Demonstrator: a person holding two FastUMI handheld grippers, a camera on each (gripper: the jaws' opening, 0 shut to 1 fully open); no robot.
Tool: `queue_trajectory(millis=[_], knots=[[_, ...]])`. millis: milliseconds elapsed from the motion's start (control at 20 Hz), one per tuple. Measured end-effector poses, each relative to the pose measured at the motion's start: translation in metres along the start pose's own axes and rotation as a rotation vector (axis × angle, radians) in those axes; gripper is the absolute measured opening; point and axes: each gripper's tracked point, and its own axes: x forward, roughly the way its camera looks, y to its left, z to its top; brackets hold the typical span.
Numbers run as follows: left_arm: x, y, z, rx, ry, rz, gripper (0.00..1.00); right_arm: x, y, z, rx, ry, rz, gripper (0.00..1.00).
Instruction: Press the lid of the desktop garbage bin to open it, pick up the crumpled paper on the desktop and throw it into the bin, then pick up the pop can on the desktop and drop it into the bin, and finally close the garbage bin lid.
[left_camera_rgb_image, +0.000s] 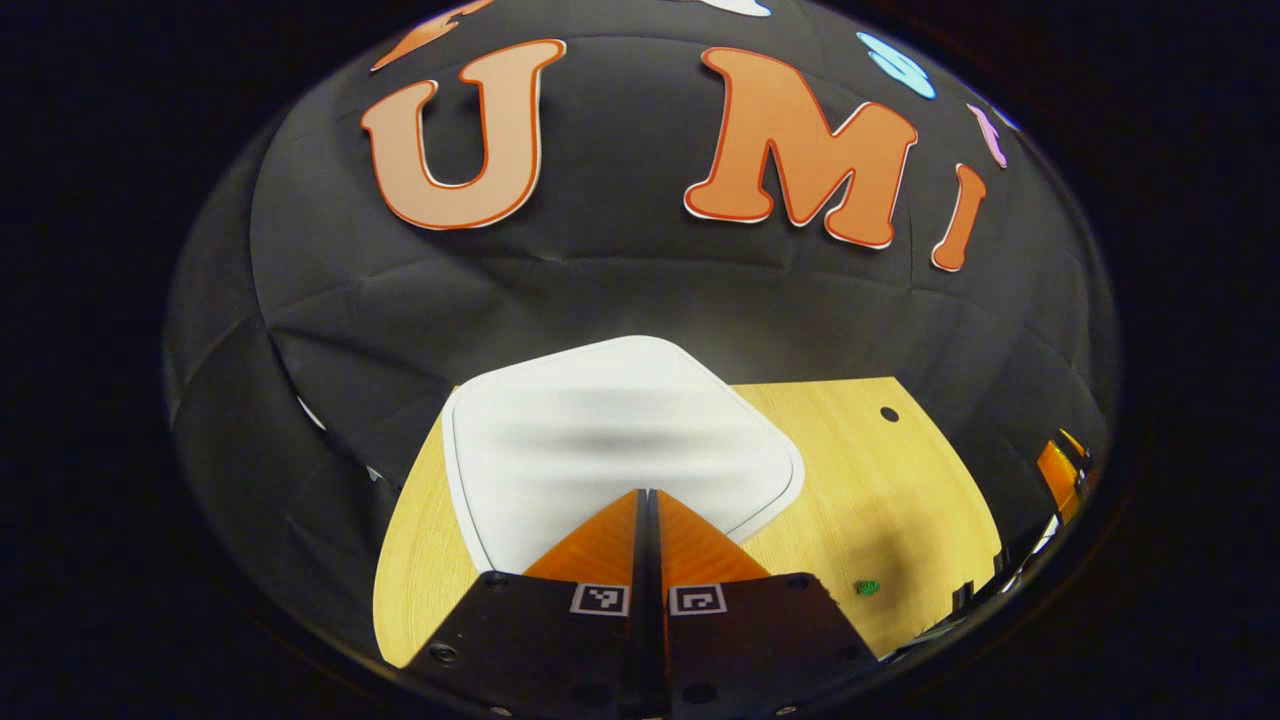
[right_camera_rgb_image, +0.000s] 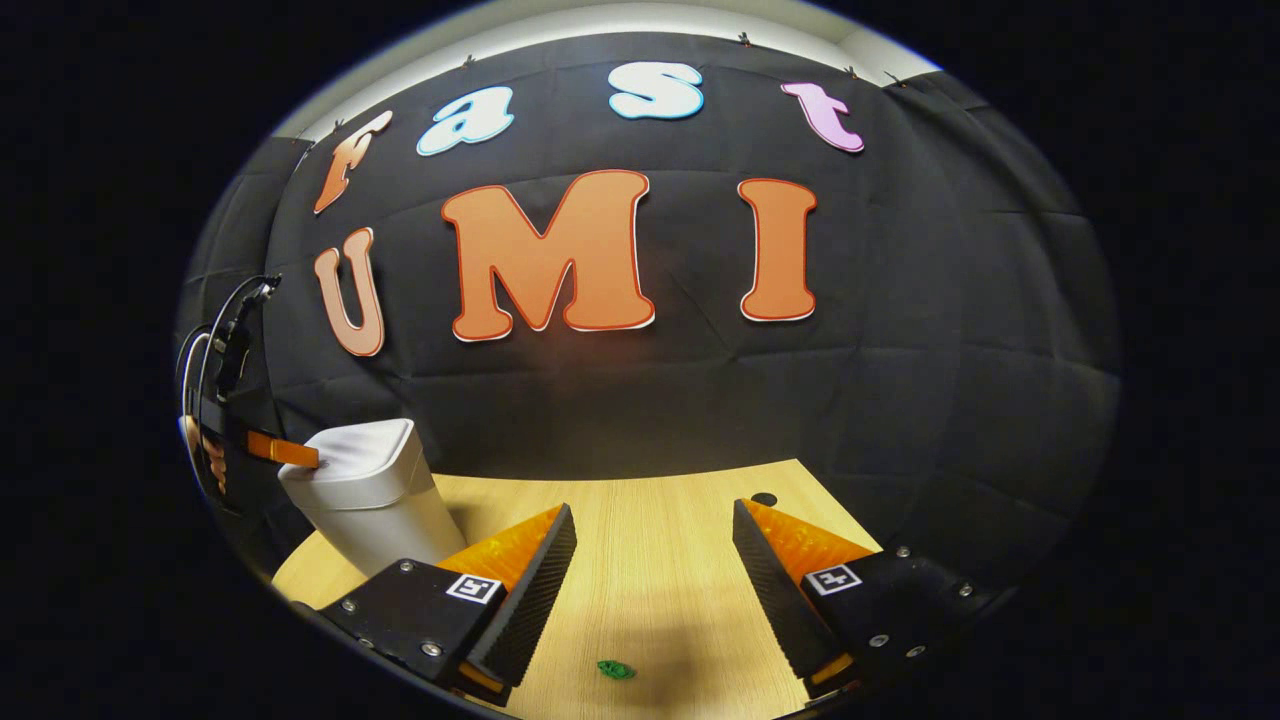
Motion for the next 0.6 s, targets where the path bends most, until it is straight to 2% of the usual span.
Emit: queue_trajectory(millis=[300,600], knots=[[-0.022,-0.003,0.024,-0.052,-0.148,0.024,0.0,-0.006,-0.004,0.016,-0.001,-0.032,-0.005,0.94],[-0.079,-0.025,0.068,0.034,-0.339,0.023,0.0,-0.011,-0.001,0.015,-0.018,-0.028,0.002,0.94]])
